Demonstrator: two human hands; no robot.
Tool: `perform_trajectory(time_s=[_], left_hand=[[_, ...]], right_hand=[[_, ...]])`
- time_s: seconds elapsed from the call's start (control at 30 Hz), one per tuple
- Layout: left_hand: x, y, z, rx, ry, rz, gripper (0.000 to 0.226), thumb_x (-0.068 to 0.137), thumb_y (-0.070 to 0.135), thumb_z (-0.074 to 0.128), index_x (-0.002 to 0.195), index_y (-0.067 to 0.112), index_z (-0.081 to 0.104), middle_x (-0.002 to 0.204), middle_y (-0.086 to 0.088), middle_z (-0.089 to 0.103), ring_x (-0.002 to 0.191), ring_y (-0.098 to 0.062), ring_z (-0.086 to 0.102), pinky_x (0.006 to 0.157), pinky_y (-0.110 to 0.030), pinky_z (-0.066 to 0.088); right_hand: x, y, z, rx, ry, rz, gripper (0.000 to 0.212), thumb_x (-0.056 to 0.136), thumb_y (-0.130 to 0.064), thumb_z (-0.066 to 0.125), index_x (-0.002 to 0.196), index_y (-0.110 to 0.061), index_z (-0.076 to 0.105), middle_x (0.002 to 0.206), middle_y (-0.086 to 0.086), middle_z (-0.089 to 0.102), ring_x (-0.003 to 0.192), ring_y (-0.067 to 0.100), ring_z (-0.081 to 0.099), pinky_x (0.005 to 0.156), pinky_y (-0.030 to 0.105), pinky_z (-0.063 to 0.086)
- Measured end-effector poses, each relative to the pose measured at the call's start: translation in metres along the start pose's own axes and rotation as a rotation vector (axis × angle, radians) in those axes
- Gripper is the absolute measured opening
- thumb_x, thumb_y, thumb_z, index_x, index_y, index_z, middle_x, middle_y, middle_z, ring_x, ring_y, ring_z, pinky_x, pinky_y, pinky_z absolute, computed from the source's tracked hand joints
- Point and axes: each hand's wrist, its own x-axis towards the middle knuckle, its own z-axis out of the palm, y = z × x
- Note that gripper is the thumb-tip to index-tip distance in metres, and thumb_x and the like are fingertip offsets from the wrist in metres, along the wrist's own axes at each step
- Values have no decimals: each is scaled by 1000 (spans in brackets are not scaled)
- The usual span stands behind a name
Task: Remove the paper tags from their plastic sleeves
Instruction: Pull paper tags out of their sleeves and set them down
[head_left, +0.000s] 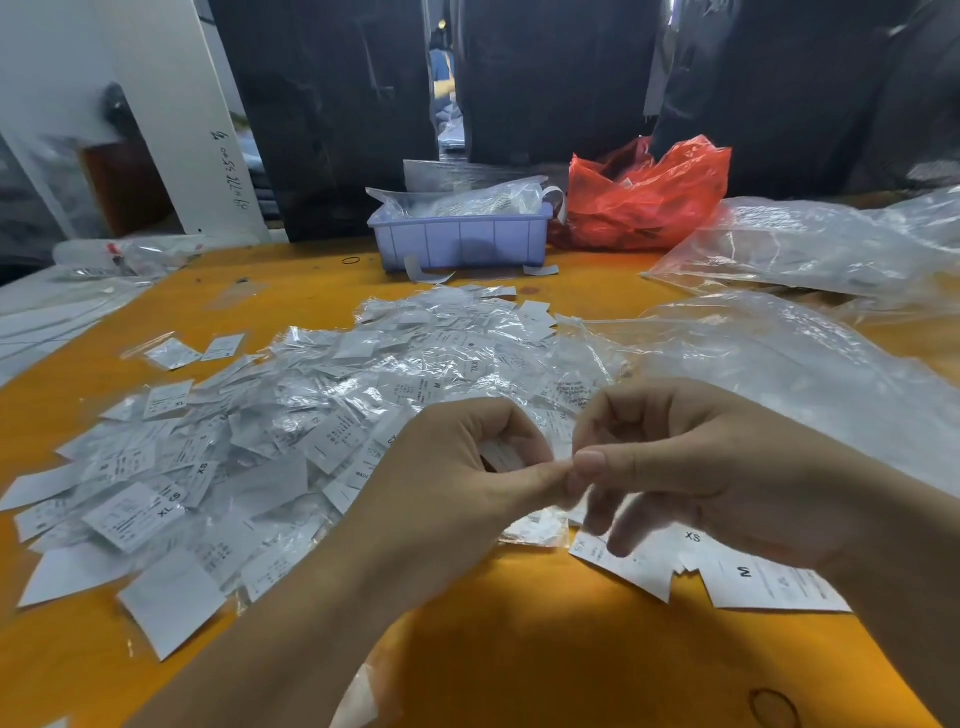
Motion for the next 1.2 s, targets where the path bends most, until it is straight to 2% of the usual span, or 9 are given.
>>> perform_trajectory(time_s=[0.17,0.27,0.33,0.5,0.67,0.77,0.93,1.03,1.2], left_hand=[[3,0,-5,-123,68,3,23,70,50,71,76,28,69,65,7,65,58,-1,58,54,-11,45],[4,-1,-7,-210,82,-25,22,72,49,68,78,28,70,67,8,66,59,-3,58,55,-14,45],[4,-1,-6,-253,69,-37,21,73,47,66,79,28,70,67,9,67,60,-4,59,55,-15,45],[4,-3,-3,-275,29,-36,13,84,42,67,83,29,71,71,6,68,63,-6,60,56,-18,46],[4,-3,0,-293,-9,-29,15,82,35,61,83,27,73,68,6,66,64,-5,59,55,-16,45],[3,-3,0,-275,-3,-31,13,80,36,63,77,26,72,65,7,65,61,-2,58,55,-12,43],[4,-3,0,-240,34,-43,19,79,46,72,72,28,70,62,11,64,61,0,60,54,-11,43],[3,-2,0,-253,35,-57,21,79,48,71,74,27,71,64,11,64,61,0,59,54,-11,44],[5,-3,-2,-278,65,-83,19,77,39,63,75,22,71,67,5,65,60,-4,58,54,-13,44]], right_hand=[[-1,-2,-6,136,104,-9,12,77,9,64,83,2,58,89,25,71,72,32,70,54,35,57],[2,1,-6,198,188,-29,44,78,29,34,67,-6,57,74,19,64,55,23,60,44,31,50],[2,3,-3,167,217,-18,48,73,25,27,60,-11,55,65,13,52,47,17,44,39,25,38],[3,0,2,152,123,60,6,66,-14,49,66,-12,43,63,3,30,52,15,19,41,22,18],[5,1,8,100,95,49,47,70,-44,72,93,-6,57,63,-2,27,51,12,16,40,21,17],[4,0,8,4,124,-29,55,60,-54,74,89,-9,62,60,-2,29,47,11,21,40,21,21],[2,1,8,-120,91,-81,34,73,-35,82,80,-5,65,60,6,40,45,12,28,43,25,23],[4,3,8,-78,113,-81,15,84,-16,68,77,-4,64,50,-3,38,41,10,27,41,20,25],[5,4,3,59,180,-99,14,72,-21,71,71,-9,65,51,2,26,44,13,18,39,20,23]])
